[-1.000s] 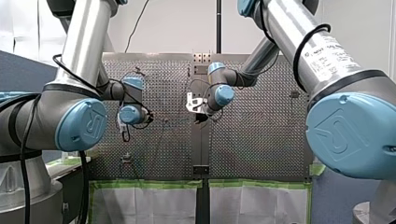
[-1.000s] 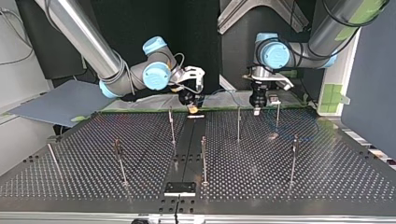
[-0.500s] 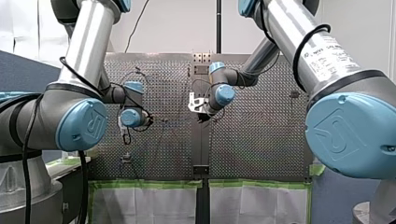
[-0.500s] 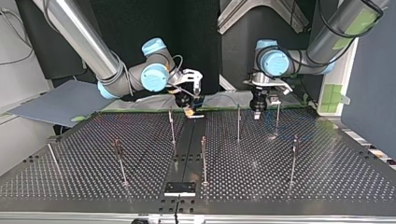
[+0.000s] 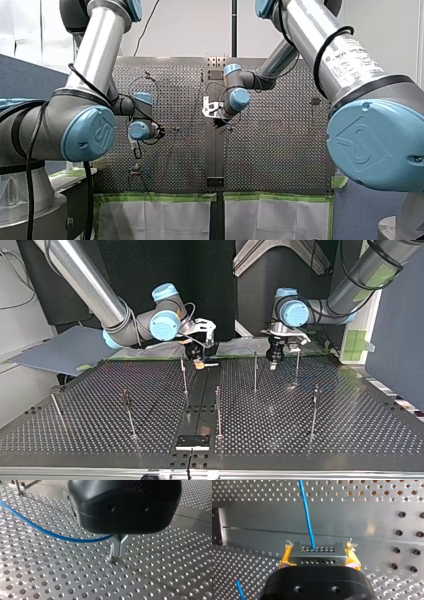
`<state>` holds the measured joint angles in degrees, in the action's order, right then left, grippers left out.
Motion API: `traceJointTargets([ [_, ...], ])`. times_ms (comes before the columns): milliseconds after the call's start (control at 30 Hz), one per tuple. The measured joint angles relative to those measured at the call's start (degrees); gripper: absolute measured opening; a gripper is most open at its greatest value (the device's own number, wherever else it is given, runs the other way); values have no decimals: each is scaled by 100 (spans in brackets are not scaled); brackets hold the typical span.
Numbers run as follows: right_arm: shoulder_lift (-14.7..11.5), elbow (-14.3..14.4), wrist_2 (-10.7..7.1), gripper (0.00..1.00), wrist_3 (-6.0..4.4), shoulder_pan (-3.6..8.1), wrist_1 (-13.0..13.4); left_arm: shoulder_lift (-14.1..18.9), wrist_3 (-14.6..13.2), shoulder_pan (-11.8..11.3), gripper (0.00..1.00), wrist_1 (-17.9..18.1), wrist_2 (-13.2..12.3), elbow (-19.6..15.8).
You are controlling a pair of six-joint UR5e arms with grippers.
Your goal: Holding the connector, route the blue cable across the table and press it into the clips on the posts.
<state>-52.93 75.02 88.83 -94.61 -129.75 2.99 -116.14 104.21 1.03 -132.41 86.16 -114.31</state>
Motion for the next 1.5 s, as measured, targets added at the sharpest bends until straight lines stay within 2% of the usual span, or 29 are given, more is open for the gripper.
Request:
traceJointTargets([
  [233,0,-96,129,0,5,30,-59,-95,112,-7,0,25,-102,151],
  [500,0,-180,196,0,5,69,-118,-402,110,-57,0,-23,-97,383],
  [967,28,-339,227,0,31,120,-188,-447,151,-176,0,-81,-112,550],
  [1200,203,-608,144,0,49,120,-232,-448,196,-227,0,-44,-102,586],
  [1500,553,-958,59,0,57,87,-304,-447,315,-288,0,-31,-19,747],
])
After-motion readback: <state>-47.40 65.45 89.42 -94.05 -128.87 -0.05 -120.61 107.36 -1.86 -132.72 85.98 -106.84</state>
